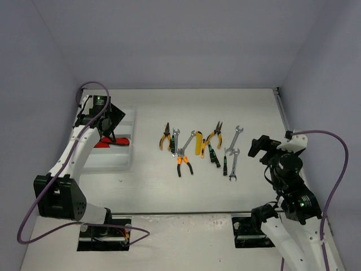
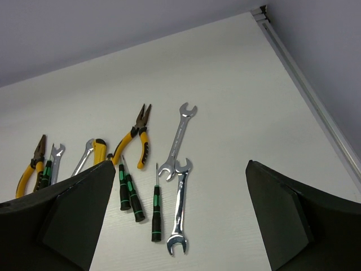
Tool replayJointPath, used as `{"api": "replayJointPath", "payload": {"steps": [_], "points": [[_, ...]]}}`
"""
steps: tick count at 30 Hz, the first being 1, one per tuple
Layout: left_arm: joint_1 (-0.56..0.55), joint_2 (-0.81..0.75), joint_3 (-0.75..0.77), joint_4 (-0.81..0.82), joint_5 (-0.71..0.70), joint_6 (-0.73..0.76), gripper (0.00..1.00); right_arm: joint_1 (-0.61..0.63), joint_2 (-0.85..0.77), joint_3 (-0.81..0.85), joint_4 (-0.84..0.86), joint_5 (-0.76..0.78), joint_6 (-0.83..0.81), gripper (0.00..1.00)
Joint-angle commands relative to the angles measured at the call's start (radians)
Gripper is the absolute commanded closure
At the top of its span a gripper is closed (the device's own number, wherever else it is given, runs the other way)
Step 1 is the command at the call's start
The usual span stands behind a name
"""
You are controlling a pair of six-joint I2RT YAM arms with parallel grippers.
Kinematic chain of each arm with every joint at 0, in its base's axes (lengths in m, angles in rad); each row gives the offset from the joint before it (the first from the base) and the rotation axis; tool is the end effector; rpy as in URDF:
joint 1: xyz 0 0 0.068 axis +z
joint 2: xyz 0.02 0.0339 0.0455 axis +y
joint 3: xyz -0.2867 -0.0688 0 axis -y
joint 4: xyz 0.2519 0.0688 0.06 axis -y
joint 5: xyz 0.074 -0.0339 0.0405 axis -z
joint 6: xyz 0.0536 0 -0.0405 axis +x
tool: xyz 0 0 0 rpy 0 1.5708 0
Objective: Sort the tools into containers
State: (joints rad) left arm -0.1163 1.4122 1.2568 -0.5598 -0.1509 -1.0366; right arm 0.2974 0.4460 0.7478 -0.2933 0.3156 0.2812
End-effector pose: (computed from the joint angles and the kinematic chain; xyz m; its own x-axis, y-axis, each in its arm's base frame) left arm 0.3275 -0.0301 0.3336 -0.3333 -0.8177 -0.4692 -0.5596 0.5722 -0.5996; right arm 0.1091 0.0160 0.3704 0.0129 0.2799 -0.9600 0.0152 0.9599 0.2800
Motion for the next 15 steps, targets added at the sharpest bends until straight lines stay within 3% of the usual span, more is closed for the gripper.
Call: {"api": "replayJointPath", "payload": {"steps": [1,4,7,9,15], "points": [[-0.070,-0.075,0.076,0.011,0.107,0.334,0.34,0.008,0.166,0.102,0.074,-0.030,0.013,0.00],[-0.164,-0.065,0.110,-0.017,0.151,0.437,0.34,0.008,0.256,0.134,0.073,-0.037,0.019,0.00],[-0.302,0.011,0.197,-0.064,0.091,0.480,0.34,0.009,0.295,0.138,0.072,-0.036,0.027,0.00],[-0.414,0.081,0.255,-0.075,0.060,0.479,0.34,0.008,0.285,0.132,0.071,-0.036,0.039,0.00],[-0.564,0.341,0.445,-0.077,0.003,0.478,0.34,0.008,0.202,0.092,0.065,-0.049,0.024,0.00]]}}
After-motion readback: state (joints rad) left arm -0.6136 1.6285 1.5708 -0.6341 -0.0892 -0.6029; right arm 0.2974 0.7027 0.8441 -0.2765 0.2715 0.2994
